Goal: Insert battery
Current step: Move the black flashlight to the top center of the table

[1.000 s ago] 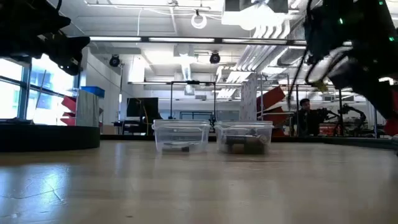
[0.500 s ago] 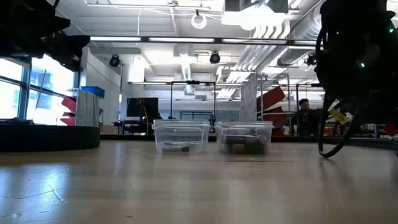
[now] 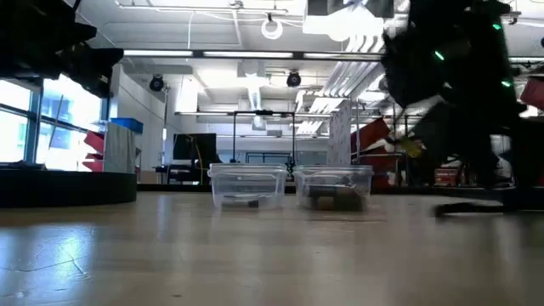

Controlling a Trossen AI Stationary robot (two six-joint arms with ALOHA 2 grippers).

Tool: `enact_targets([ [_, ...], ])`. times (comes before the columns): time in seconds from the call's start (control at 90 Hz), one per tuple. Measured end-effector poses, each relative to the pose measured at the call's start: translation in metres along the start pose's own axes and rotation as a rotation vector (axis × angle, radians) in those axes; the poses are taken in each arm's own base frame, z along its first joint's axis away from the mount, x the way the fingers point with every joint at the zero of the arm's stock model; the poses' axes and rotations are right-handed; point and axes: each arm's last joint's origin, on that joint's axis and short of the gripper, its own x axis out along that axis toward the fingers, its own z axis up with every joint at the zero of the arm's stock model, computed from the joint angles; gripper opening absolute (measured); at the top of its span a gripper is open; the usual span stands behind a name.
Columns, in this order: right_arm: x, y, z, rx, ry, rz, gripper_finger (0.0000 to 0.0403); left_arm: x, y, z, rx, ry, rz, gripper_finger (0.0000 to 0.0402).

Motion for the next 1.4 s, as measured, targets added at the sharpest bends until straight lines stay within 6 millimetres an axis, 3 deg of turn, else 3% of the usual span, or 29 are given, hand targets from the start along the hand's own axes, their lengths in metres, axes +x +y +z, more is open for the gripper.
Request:
enact_targets([
  [0.156, -0.025, -0.014, -0.002, 0.058, 0.0, 0.039, 0.0161, 0.0, 0.0, 0.0, -0.209, -0.003, 0.002, 0.019],
  [0.233, -0.032, -0.017, -0.013, 0.129, -0.003, 0.12, 0.0161, 0.0, 0.0, 0.001, -0.328, -0.013, 0.012, 0.019],
  [0.367, -0.033, -0.016, -0.039, 0.29, -0.013, 0.213, 0.0161, 0.0, 0.003, 0.004, -0.351, -0.07, 0.109, 0.019],
  [0.578, -0.001, -0.011, -0.072, 0.485, -0.039, 0.298, 0.0161, -0.002, 0.01, 0.008, -0.258, -0.162, 0.354, 0.019],
  [0.8, 0.035, -0.016, -0.075, 0.603, -0.097, 0.339, 0.0161, -0.004, 0.013, 0.009, -0.236, -0.199, 0.491, 0.019],
  [1.2, 0.058, -0.017, -0.073, 0.674, -0.149, 0.332, 0.0159, -0.006, 0.014, 0.015, -0.142, -0.245, 0.559, 0.019],
  [1.4, 0.059, -0.016, -0.073, 0.687, -0.141, 0.337, 0.0133, -0.005, 0.014, 0.013, -0.129, -0.221, 0.546, 0.019],
])
